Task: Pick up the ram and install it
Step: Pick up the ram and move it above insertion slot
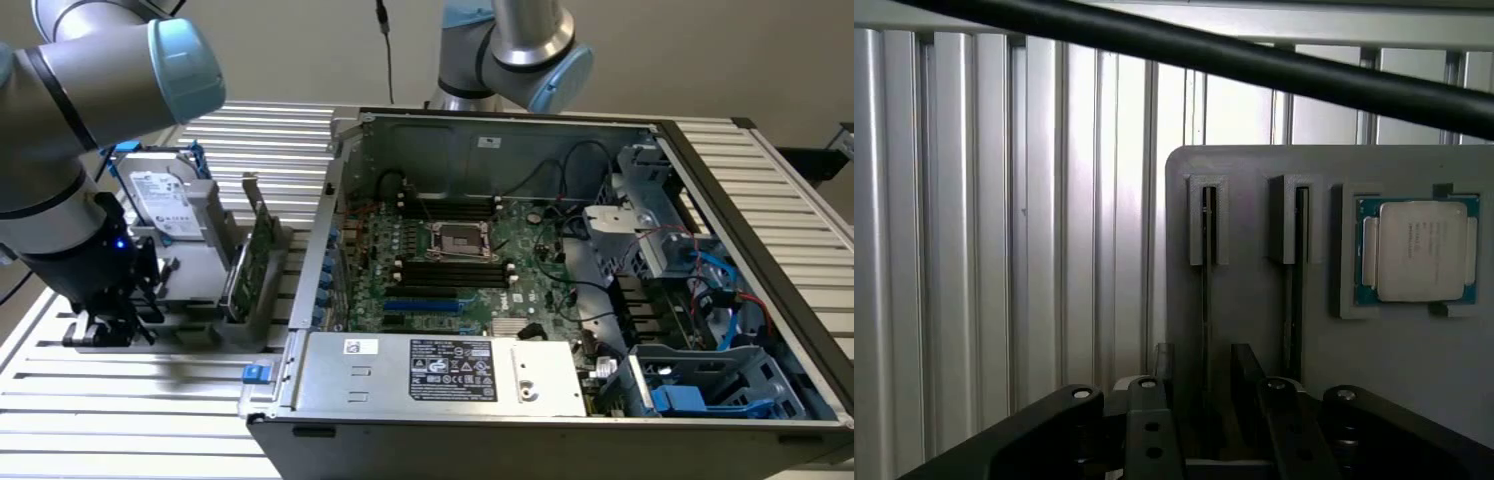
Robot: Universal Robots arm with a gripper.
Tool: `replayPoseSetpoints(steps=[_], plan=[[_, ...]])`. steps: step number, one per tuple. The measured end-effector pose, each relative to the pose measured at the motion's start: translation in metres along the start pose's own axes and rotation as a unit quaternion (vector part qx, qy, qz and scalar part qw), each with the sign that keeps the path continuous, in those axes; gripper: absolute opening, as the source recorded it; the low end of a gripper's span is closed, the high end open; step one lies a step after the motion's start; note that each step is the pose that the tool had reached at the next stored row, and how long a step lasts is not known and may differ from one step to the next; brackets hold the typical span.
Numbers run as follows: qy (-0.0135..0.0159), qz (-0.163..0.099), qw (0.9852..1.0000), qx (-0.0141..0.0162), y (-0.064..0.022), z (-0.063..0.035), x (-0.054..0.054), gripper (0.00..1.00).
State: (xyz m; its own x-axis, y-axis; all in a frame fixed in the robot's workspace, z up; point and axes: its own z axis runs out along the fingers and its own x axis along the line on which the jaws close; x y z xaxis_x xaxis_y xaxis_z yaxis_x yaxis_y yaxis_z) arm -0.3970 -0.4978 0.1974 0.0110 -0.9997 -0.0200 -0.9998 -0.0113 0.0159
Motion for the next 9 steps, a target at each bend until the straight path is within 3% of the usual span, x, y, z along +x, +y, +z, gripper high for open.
replayPoseSetpoints(steps=[1, 2, 4, 5, 9], plan=[[0.0, 0.0, 1.0, 0.0, 0.0, 0.0002, 0.0, 0.34], [0.0, 0.0, 1.0, 0.0, 0.0, 0.0005, 0.0, 0.28], [0.0, 0.0, 1.0, 0.0, -0.0001, 0.0008, -0.0001, 0.28], [0.0, 0.0, 1.0, 0.0, -0.0002, 0.0009, -0.0002, 0.21], [-0.0001, 0.0, 1.0, 0.0001, -0.0013, 0.0014, -0.0001, 0.21]])
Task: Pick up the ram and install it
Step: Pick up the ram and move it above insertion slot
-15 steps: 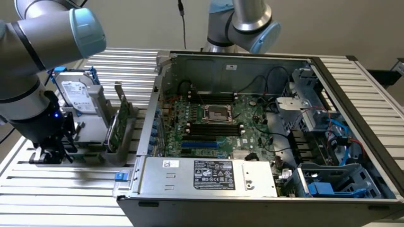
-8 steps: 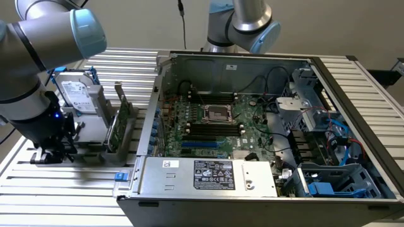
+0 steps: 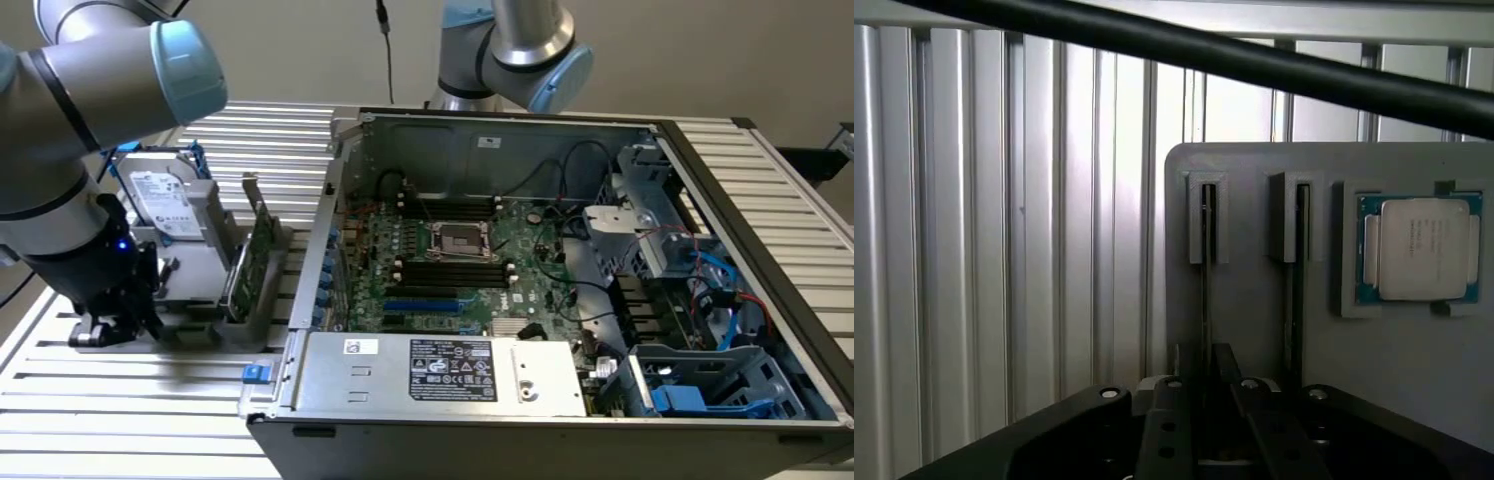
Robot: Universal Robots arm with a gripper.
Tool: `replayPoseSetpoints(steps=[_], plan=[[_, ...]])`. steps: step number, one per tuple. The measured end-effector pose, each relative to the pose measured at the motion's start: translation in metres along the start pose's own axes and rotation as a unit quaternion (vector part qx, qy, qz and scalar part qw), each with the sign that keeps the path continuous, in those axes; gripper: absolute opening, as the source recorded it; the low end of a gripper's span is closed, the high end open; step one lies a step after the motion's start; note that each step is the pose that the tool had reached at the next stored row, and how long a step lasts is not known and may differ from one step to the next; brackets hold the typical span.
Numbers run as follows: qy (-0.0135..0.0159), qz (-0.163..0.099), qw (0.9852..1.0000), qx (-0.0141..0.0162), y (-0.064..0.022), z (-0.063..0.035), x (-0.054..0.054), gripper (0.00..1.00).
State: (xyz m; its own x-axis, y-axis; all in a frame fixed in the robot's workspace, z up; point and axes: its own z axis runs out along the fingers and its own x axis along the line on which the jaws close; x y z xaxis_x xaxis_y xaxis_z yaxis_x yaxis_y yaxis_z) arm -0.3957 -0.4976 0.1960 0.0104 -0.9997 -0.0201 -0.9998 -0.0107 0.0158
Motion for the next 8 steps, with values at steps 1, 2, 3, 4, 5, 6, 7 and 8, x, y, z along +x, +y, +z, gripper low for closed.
replayPoseSetpoints(steps=[1, 2, 3, 4, 5, 6, 7, 8], plan=[[0.0, 0.0, 1.0, -0.0001, -0.0001, 0.0, 0.0, 0.21], [0.0001, 0.001, 1.0, -0.0002, -0.0002, 0.0, 0.0, 0.19], [0.0001, 0.001, 1.0, -0.0003, -0.0002, 0.0, 0.0, 0.19], [0.0001, 0.001, 1.0, -0.0004, -0.0002, 0.0, 0.0, 0.13], [0.0, 0.002, 1.0, -0.0004, -0.0002, 0.0, 0.0, 0.13], [0.0, 0.002, 1.0, -0.0004, -0.0002, 0.0, 0.0, 0.13], [0.0, 0.002, 1.0, -0.0005, -0.0002, 0.0, 0.0, 0.13], [0.0, 0.003, 1.0, -0.0006, -0.0002, 0.0, 0.0, 0.13]])
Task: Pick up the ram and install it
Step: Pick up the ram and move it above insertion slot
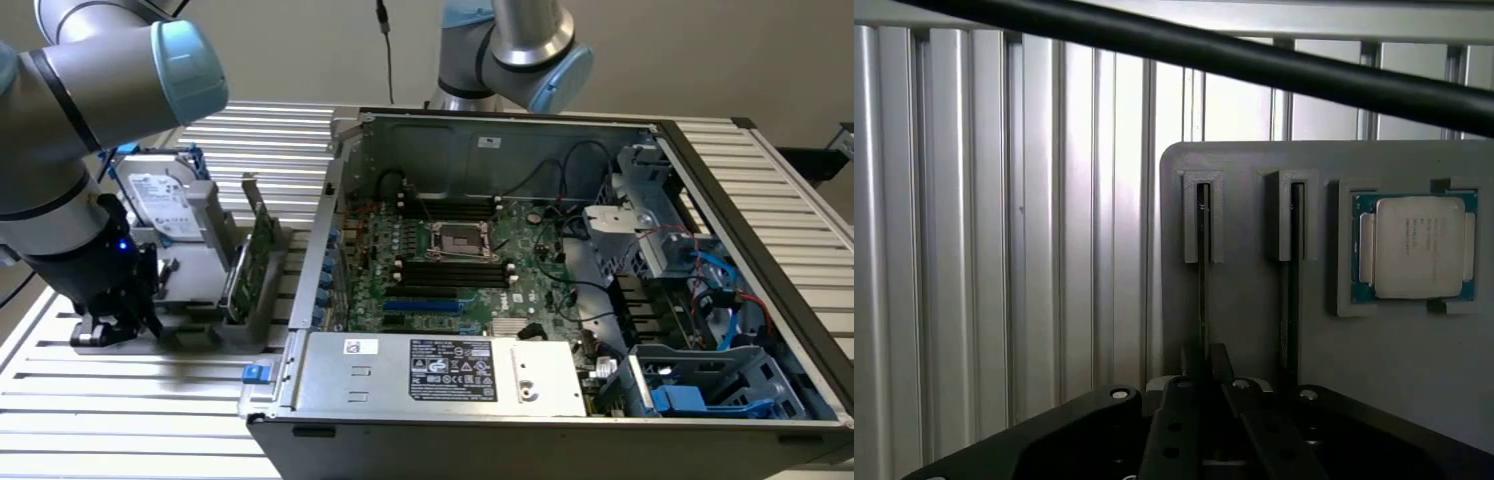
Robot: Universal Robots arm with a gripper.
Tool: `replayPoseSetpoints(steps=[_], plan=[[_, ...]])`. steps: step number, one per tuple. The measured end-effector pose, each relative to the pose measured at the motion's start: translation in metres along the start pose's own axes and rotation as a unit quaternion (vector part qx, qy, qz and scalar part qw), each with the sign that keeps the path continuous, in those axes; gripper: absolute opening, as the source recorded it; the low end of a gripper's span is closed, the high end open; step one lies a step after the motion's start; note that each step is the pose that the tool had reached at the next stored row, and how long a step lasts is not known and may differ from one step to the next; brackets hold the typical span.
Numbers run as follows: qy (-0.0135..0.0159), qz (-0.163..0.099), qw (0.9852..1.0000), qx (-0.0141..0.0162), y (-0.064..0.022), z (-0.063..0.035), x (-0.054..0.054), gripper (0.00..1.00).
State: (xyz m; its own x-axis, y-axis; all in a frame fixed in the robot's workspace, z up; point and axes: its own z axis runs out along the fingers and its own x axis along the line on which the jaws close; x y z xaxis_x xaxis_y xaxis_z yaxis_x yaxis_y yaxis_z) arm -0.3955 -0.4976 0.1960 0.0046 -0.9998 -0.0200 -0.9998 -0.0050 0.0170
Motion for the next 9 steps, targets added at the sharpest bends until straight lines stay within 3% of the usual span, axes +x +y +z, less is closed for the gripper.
replayPoseSetpoints(steps=[9], plan=[[-0.0021, 0.003, 1.0, -0.0017, 0.0002, -0.0091, -0.0002, 0.13]])
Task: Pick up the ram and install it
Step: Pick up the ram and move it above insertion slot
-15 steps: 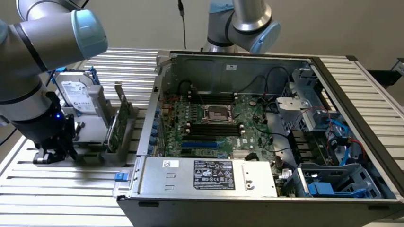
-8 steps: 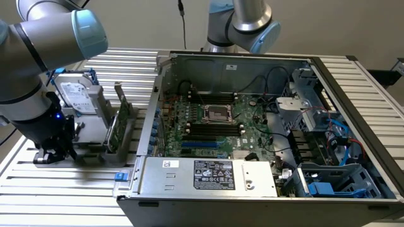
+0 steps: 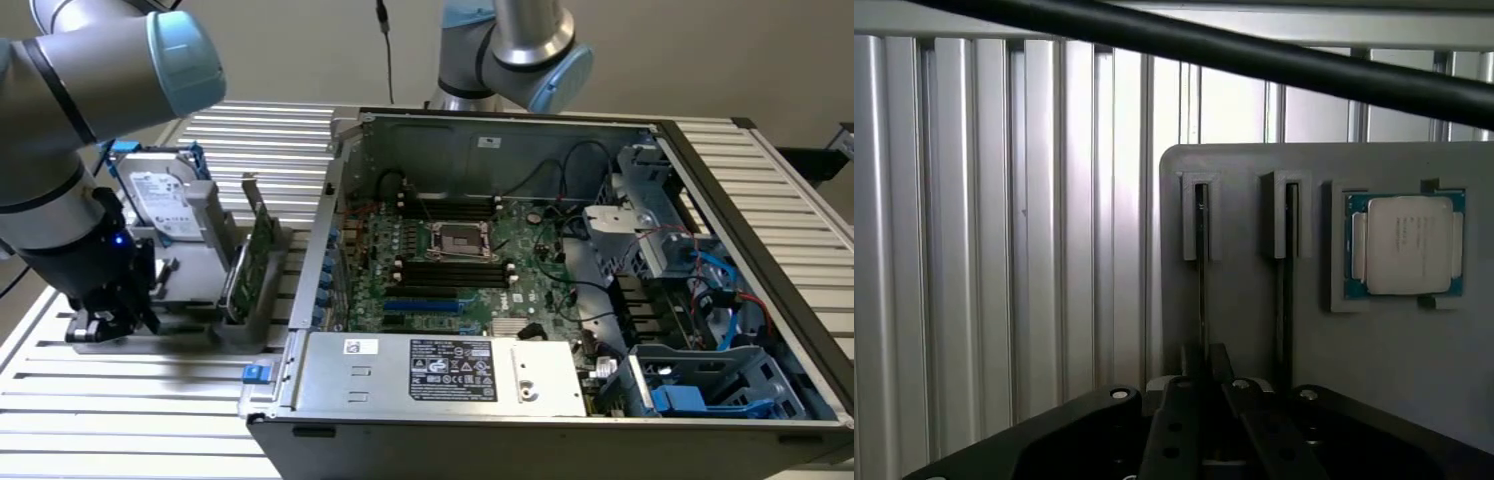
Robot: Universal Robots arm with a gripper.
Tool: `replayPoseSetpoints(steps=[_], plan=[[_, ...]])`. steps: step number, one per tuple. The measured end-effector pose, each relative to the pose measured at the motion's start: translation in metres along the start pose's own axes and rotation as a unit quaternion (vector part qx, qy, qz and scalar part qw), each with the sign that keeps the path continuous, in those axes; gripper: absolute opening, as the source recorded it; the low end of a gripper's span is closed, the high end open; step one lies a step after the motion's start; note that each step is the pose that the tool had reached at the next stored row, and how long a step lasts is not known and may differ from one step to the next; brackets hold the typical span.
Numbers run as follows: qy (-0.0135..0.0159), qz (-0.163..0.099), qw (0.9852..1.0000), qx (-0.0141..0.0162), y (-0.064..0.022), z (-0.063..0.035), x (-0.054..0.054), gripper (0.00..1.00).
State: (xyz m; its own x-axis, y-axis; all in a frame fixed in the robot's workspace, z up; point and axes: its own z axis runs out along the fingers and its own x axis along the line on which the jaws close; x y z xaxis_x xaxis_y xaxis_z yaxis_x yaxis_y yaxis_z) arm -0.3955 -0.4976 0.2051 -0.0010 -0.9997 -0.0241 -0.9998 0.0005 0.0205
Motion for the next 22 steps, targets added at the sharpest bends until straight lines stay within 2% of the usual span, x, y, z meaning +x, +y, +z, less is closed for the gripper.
replayPoseSetpoints(steps=[7, 15, 22], plan=[[-0.0003, 0.001, 1.0, -0.001, 0.0004, -0.0177, -0.001, 0.13], [-0.0004, 0.001, 1.0, -0.0013, 0.001, -0.0518, -0.003, 0.13], [-0.0003, 0.001, 1.0, -0.0012, -0.0031, -0.0751, -0.01, 0.13]])
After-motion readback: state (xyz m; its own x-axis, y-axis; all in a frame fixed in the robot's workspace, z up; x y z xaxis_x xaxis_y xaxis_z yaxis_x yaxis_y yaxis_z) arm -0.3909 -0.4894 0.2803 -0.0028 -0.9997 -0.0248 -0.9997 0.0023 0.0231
